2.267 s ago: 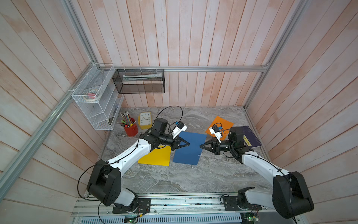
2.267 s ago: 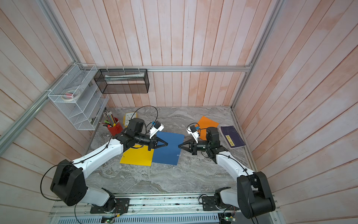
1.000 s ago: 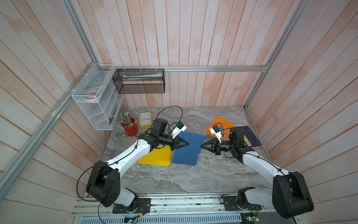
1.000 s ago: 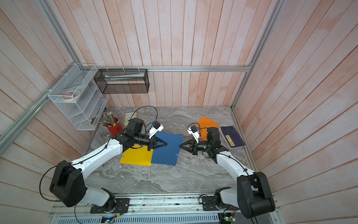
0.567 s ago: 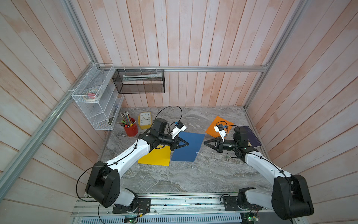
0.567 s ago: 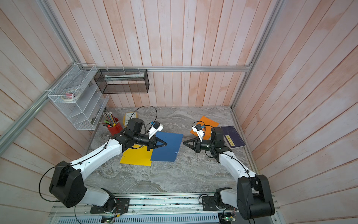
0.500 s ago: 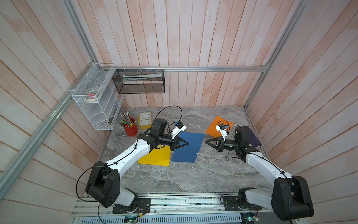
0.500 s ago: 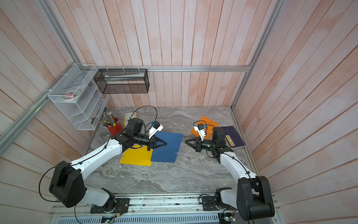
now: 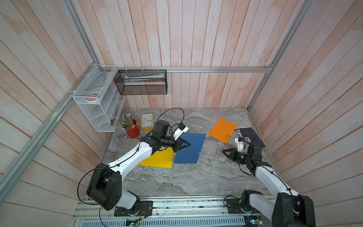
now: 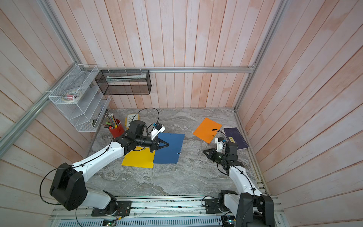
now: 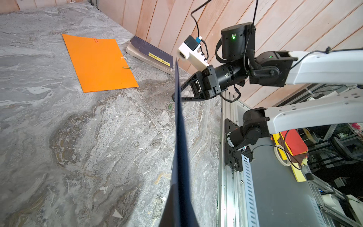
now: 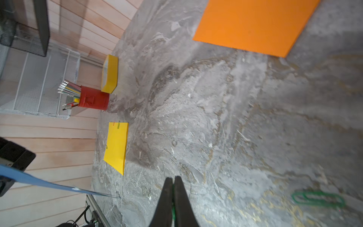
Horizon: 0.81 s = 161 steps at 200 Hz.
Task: Unclip the paperclips from the documents
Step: Place the paper clip at the center of the board.
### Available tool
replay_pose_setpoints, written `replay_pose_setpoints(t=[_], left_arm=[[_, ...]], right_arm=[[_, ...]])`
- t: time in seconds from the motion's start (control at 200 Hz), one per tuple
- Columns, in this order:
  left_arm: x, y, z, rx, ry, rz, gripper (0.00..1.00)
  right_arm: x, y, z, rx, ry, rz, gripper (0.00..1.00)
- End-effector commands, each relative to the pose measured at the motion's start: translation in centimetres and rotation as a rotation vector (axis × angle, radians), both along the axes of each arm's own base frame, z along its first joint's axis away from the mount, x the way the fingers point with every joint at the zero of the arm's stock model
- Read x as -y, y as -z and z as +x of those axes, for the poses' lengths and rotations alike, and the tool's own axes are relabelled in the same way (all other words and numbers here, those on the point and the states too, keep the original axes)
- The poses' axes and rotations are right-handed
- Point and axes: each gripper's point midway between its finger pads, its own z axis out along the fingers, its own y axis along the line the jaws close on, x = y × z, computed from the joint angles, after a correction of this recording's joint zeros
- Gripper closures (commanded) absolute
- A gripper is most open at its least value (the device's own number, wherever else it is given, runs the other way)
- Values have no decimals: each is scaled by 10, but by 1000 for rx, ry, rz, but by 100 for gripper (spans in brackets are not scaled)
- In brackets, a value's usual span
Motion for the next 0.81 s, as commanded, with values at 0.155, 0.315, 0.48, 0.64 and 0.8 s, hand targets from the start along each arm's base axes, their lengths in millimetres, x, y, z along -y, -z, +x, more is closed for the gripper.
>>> replay_pose_setpoints(t=[0.155, 0.315, 0.48, 0.64, 0.8], left_arm=[[-2, -5, 2, 24, -14, -12, 100], [-2, -3, 3, 23, -17, -11, 100], [-2, -4, 2, 26, -16, -13, 100], [-3, -3, 1, 25, -17, -12, 100], [-3, -2, 2, 24, -18, -11, 100]], right_arm=[[32, 39, -17, -200, 205, -111, 92], [36, 55, -22, -255, 229, -121, 91], [40, 66, -22, -283, 236, -147, 90], [46, 73, -24, -301, 270, -174, 90], [48, 79, -27, -327, 272, -189, 87]])
